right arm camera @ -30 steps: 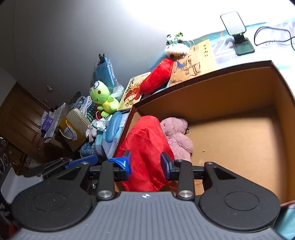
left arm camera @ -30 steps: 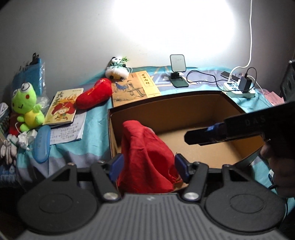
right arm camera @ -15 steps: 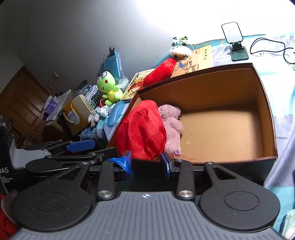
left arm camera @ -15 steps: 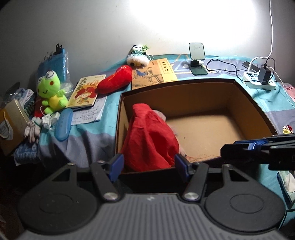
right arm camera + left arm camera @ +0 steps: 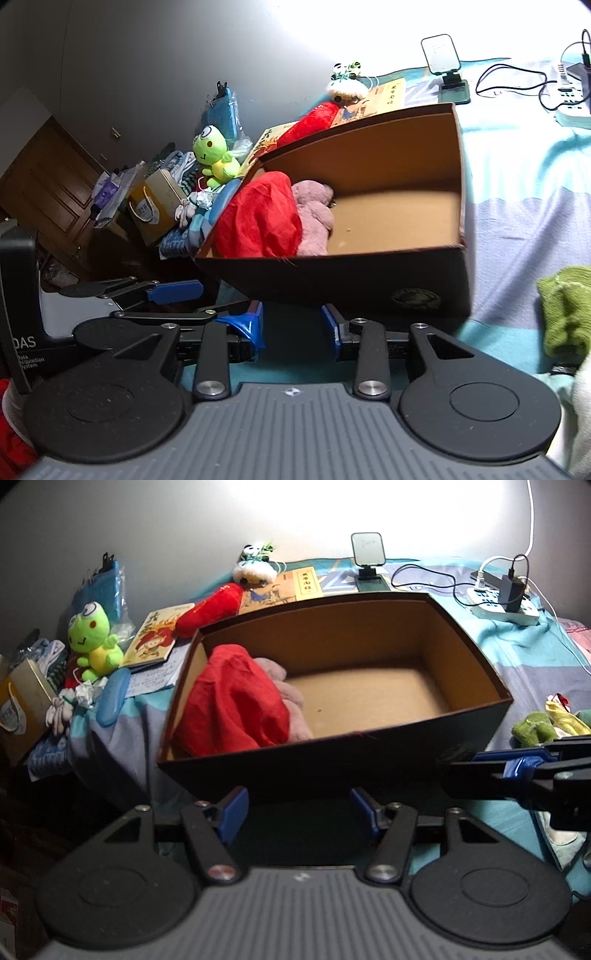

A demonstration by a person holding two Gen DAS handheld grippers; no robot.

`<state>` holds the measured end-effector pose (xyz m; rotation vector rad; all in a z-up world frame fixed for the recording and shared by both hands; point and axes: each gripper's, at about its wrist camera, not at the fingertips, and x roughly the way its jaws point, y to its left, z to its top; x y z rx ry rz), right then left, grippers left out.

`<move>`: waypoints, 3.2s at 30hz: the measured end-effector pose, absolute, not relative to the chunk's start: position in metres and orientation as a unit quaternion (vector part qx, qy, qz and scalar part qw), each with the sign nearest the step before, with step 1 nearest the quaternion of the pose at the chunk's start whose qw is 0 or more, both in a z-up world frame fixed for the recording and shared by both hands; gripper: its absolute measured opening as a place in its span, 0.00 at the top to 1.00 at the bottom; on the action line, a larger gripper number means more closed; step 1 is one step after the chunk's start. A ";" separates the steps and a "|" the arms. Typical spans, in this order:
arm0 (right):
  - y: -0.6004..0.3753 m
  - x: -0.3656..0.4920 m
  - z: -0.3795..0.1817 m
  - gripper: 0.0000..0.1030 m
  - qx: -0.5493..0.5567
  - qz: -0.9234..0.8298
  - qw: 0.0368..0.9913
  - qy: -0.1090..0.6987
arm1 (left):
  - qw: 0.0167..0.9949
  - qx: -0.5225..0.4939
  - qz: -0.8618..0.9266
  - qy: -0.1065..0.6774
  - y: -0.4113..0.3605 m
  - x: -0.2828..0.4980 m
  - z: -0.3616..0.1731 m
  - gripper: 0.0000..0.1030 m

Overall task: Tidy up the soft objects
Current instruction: 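Move the right gripper to the green knitted item, then grasp the green knitted item with the right gripper and lift it, then place the green knitted item in the box and open the right gripper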

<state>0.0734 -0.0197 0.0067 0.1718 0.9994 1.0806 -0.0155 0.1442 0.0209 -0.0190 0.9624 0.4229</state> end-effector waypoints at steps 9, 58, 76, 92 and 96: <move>-0.055 0.076 -0.007 0.82 0.053 0.478 0.742 0.467 | 0.858 -0.011 0.188 0.477 0.106 -0.008 0.002 0.41; -0.131 0.191 -0.070 1.00 0.039 0.360 0.795 0.487 | 0.880 -0.075 -0.053 0.466 -0.016 0.125 -0.080 0.89; -0.127 0.143 0.026 1.00 0.154 0.394 0.807 0.412 | 0.928 -0.040 -0.144 0.341 0.021 0.053 0.024 0.90; 0.066 0.174 0.026 1.00 0.100 0.449 0.797 0.393 | 0.940 -0.038 -0.055 0.333 0.199 0.070 0.041 0.90; 0.104 0.186 0.001 1.00 0.081 0.430 0.794 0.422 | 0.925 -0.047 -0.037 0.375 0.235 0.095 0.012 0.90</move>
